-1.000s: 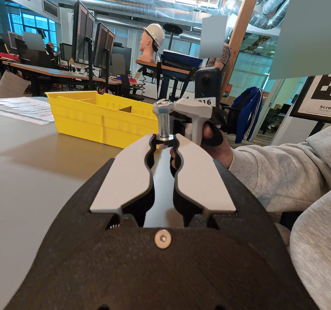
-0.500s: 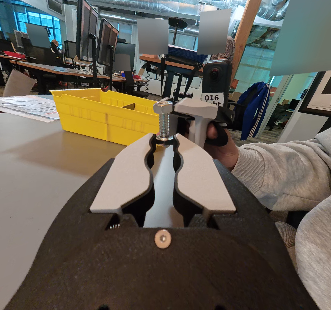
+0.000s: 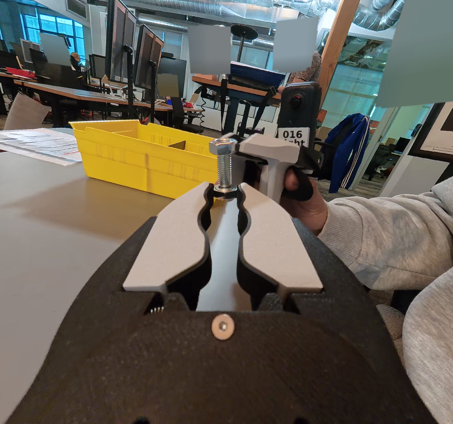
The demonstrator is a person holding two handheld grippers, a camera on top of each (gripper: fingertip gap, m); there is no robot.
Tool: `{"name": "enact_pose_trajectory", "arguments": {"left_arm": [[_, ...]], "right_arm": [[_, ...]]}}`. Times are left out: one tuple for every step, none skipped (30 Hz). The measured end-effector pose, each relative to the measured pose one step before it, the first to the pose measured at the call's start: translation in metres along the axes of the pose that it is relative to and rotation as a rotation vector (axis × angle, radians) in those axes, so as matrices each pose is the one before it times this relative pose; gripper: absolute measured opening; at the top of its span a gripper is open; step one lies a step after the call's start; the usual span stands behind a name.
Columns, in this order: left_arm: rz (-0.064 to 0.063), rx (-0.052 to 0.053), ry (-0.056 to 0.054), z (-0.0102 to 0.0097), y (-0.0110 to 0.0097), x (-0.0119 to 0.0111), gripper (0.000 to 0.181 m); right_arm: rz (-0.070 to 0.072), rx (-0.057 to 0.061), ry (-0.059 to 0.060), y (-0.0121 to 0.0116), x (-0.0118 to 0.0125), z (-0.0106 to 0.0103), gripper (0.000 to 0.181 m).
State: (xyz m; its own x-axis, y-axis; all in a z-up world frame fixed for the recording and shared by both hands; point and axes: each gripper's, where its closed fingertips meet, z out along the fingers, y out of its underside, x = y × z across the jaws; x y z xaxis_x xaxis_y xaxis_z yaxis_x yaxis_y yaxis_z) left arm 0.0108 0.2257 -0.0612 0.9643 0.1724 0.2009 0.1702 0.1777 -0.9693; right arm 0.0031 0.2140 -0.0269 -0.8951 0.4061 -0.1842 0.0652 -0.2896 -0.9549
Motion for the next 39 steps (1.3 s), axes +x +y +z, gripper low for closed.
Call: {"name": "enact_pose_trajectory", "arguments": {"left_arm": [[-0.0009, 0.0001, -0.0020, -0.00015, 0.00009, -0.00057, 0.018], [-0.0021, 0.0009, -0.0018, -0.00014, -0.00016, -0.00064, 0.018], [-0.0033, 0.0030, -0.0009, -0.00029, -0.00056, -0.00037, 0.018], [-0.0026, 0.0029, 0.0012, -0.00020, -0.00062, -0.00002, 0.018], [-0.0007, 0.0015, 0.0006, -0.00010, -0.00031, 0.00021, 0.018], [0.0012, -0.0004, -0.0012, 0.00004, 0.00001, -0.00002, 0.018], [0.0017, -0.0017, -0.0010, 0.00013, 0.00031, 0.00000, 0.018], [0.0007, -0.0028, -0.0008, 0.00015, 0.00055, -0.00001, 0.018], [-0.0001, -0.0025, -0.0012, 0.00019, 0.00050, -0.00009, 0.018], [0.0000, -0.0016, -0.0016, 0.00008, 0.00033, -0.00029, 0.018], [0.0001, -0.0017, -0.0013, 0.00006, 0.00036, -0.00016, 0.018], [0.0001, -0.0019, -0.0010, 0.00008, 0.00027, -0.00020, 0.018], [0.0006, -0.0019, -0.0015, 0.00005, 0.00037, -0.00022, 0.018], [0.0008, -0.0007, -0.0008, 0.00003, 0.00012, -0.00006, 0.018], [-0.0001, 0.0002, 0.0006, 0.00009, 0.00001, 0.00019, 0.018], [-0.0009, 0.0003, 0.0004, 0.00000, 0.00006, 0.00009, 0.018], [-0.0008, 0.0002, 0.0014, -0.00006, -0.00007, 0.00012, 0.018], [0.0006, 0.0011, 0.0014, 0.00005, -0.00020, 0.00035, 0.018], [0.0008, 0.0014, 0.0005, -0.00002, -0.00027, 0.00021, 0.018], [-0.0005, -0.0002, -0.0010, -0.00011, 0.00009, -0.00023, 0.018], [-0.0020, 0.0008, -0.0006, -0.00009, -0.00010, -0.00027, 0.018], [-0.0019, 0.0009, -0.0007, -0.00014, -0.00025, -0.00039, 0.018], [-0.0009, 0.0013, -0.0007, -0.00015, -0.00026, -0.00027, 0.018], [-0.0006, 0.0007, 0.0003, -0.00003, -0.00021, 0.00008, 0.018], [-0.0005, 0.0003, 0.0009, 0.00002, -0.00004, 0.00015, 0.018], [0.0003, 0.0005, 0.0002, 0.00001, -0.00005, 0.00010, 0.018], [0.0005, 0.0003, 0.0001, -0.00002, 0.00000, 0.00018, 0.018], [0.0003, 0.0007, 0.0005, 0.00006, -0.00019, 0.00006, 0.018], [-0.0003, 0.0011, 0.0012, -0.00002, -0.00016, 0.00016, 0.018], [-0.0008, 0.0022, 0.0013, -0.00012, -0.00035, 0.00007, 0.018], [-0.0011, 0.0034, 0.0014, -0.00014, -0.00052, 0.00018, 0.018], [-0.0020, 0.0037, 0.0004, -0.00018, -0.00061, -0.00009, 0.018], [-0.0020, 0.0034, 0.0004, -0.00020, -0.00057, -0.00009, 0.018], [-0.0023, 0.0033, 0.0017, -0.00022, -0.00046, 0.00009, 0.018], [-0.0027, 0.0012, 0.0023, 0.00005, -0.00023, 0.00018, 0.018], [-0.0010, -0.0003, 0.0007, 0.00008, 0.00006, 0.00019, 0.018], [0.0008, -0.0008, -0.0005, 0.00000, 0.00024, -0.00002, 0.018], [0.0004, -0.0003, 0.0000, 0.00008, 0.00006, -0.00002, 0.018], [-0.0002, -0.0007, 0.0001, -0.00005, 0.00009, 0.00002, 0.018]], "right_arm": [[-0.0068, -0.0096, 0.0020, 0.00154, -0.00007, 0.00079, 0.015], [-0.0019, -0.0033, 0.0024, 0.00066, 0.00035, 0.00022, 0.015], [0.0039, 0.0012, 0.0043, 0.00003, 0.00105, -0.00030, 0.014], [0.0081, 0.0040, 0.0046, -0.00052, 0.00154, -0.00072, 0.014], [0.0106, 0.0057, 0.0077, -0.00075, 0.00224, -0.00107, 0.014], [0.0094, 0.0034, 0.0141, -0.00050, 0.00311, -0.00135, 0.012], [0.0046, 0.0006, 0.0134, -0.00017, 0.00286, -0.00120, 0.011], [0.0025, 0.0053, 0.0017, -0.00097, 0.00083, -0.00089, 0.011], [0.0034, 0.0105, -0.0073, -0.00188, -0.00115, -0.00047, 0.012], [0.0011, 0.0099, -0.0104, -0.00184, -0.00212, -0.00004, 0.013], [-0.0044, 0.0048, -0.0099, -0.00075, -0.00261, 0.00039, 0.014], [-0.0089, -0.0008, -0.0082, -0.00003, -0.00256, 0.00072, 0.015], [-0.0115, -0.0037, -0.0069, 0.00029, -0.00244, 0.00101, 0.016], [-0.0138, -0.0061, -0.0025, 0.00080, -0.00201, 0.00108, 0.017], [-0.0156, -0.0100, 0.0046, 0.00149, -0.00082, 0.00101, 0.017], [-0.0159, -0.0103, 0.0059, 0.00168, -0.00047, 0.00111, 0.018], [-0.0137, -0.0070, 0.0055, 0.00110, -0.00029, 0.00076, 0.019], [-0.0106, -0.0059, 0.0100, 0.00086, 0.00069, 0.00047, 0.019], [-0.0079, -0.0084, 0.0129, 0.00133, 0.00162, 0.00015, 0.018], [-0.0045, -0.0081, 0.0085, 0.00136, 0.00149, -0.00006, 0.017], [0.0027, -0.0028, 0.0013, 0.00064, 0.00100, -0.00018, 0.016], [0.0096, 0.0015, -0.0007, -0.00013, 0.00056, -0.00023, 0.016], [0.0085, 0.0012, 0.0008, 0.00002, 0.00072, -0.00023, 0.016], [0.0046, 0.0022, 0.0002, -0.00008, 0.00053, -0.00028, 0.015], [0.0021, 0.0019, -0.0007, -0.00028, 0.00018, -0.00021, 0.015], [0.0012, 0.0008, -0.0016, -0.00018, -0.00015, -0.00020, 0.014], [0.0010, 0.0008, -0.0021, -0.00016, -0.00016, -0.00006, 0.014], [0.0020, 0.0014, -0.0026, -0.00004, -0.00027, -0.00007, 0.014], [0.0039, 0.0016, -0.0028, -0.00010, -0.00012, 0.00001, 0.014], [0.0056, 0.0019, -0.0032, -0.00014, 0.00012, -0.00011, 0.014], [0.0065, 0.0022, -0.0029, -0.00024, 0.00009, -0.00030, 0.014], [0.0058, 0.0028, -0.0023, -0.00032, 0.00023, -0.00026, 0.014], [0.0045, 0.0038, -0.0016, -0.00057, 0.00017, -0.00040, 0.013], [0.0039, 0.0041, -0.0005, -0.00061, 0.00026, -0.00042, 0.013], [0.0043, 0.0037, 0.0001, -0.00059, 0.00036, -0.00054, 0.012], [0.0053, 0.0032, -0.0015, -0.00047, 0.00009, -0.00036, 0.010], [0.0064, 0.0018, -0.0015, -0.00023, 0.00028, -0.00034, 0.008], [0.0063, 0.0008, -0.0007, -0.00005, 0.00039, -0.00019, 0.008], [0.0052, 0.0003, 0.0007, 0.00006, 0.00052, -0.00019, 0.008]]}}
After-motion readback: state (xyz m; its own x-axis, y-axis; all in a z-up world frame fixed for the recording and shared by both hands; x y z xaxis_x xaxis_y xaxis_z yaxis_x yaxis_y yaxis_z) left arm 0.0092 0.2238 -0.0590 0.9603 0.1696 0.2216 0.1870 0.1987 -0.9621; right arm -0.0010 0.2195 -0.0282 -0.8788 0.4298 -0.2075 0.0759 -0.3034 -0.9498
